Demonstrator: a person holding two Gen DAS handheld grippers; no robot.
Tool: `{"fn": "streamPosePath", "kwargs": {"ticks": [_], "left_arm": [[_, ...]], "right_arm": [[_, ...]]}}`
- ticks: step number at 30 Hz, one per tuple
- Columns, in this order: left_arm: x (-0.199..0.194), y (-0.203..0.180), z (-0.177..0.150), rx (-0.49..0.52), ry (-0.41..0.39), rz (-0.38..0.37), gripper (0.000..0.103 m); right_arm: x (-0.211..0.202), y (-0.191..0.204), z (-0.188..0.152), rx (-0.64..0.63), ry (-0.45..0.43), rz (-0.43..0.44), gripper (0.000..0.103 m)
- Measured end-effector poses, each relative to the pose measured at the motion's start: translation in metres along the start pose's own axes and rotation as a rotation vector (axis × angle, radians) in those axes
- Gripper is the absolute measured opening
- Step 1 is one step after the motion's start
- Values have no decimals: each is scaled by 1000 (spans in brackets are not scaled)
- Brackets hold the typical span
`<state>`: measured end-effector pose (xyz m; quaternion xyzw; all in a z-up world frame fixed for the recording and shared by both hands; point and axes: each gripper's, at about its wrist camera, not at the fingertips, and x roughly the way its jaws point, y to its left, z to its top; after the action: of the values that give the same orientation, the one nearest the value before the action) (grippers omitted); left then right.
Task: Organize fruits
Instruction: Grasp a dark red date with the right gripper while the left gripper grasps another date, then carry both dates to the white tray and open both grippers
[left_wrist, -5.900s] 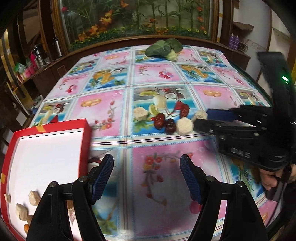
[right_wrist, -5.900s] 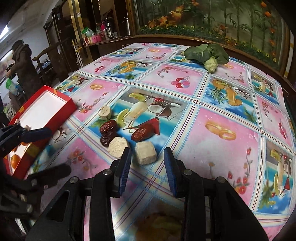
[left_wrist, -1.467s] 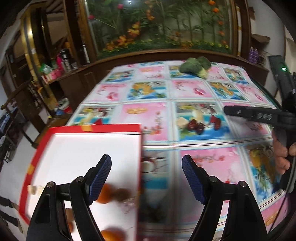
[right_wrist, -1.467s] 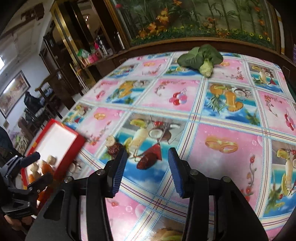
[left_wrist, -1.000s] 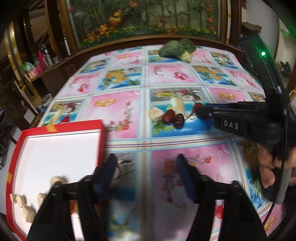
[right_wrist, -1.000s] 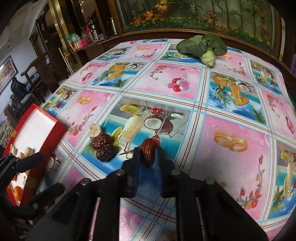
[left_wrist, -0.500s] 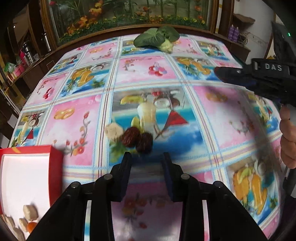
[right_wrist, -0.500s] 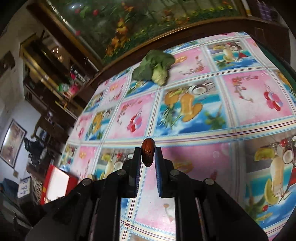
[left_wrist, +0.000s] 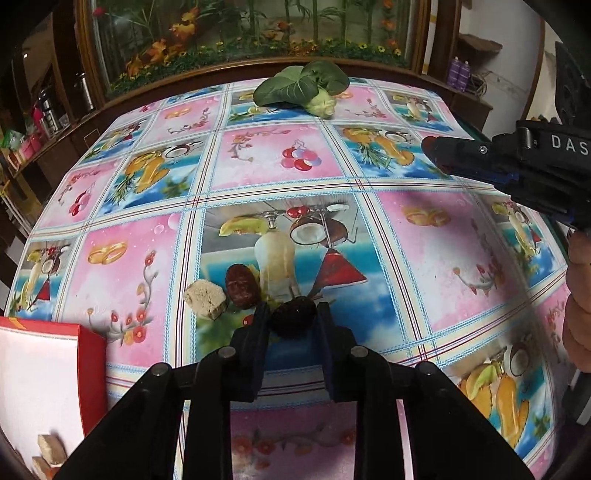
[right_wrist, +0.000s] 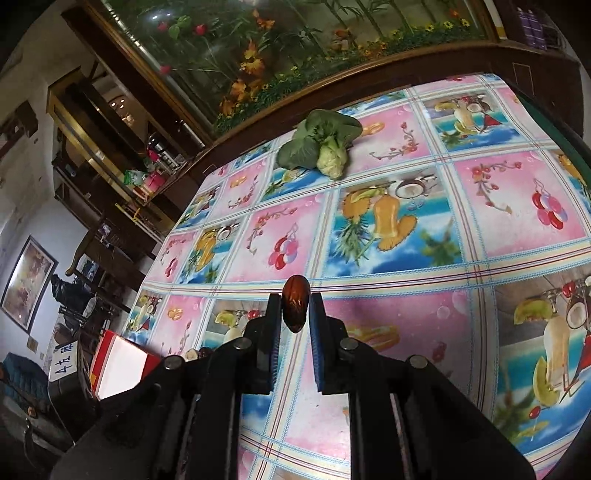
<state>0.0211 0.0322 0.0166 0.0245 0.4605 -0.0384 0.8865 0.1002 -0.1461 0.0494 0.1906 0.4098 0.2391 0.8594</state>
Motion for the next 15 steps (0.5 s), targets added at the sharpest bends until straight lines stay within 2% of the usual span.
{"fn": "streamPosePath", "kwargs": {"ticks": [4, 11, 15], "left_arm": [[-19, 2, -6, -14, -32, 12, 24], [-116, 38, -37, -90, -219, 82, 24], [-164, 77, -67, -133, -301, 214, 24]], "right_arm": [[0, 16, -6, -49, 2, 18, 16], [-3, 70, -37, -191, 6, 70, 17], [1, 113, -68, -266, 42, 122, 17]]}}
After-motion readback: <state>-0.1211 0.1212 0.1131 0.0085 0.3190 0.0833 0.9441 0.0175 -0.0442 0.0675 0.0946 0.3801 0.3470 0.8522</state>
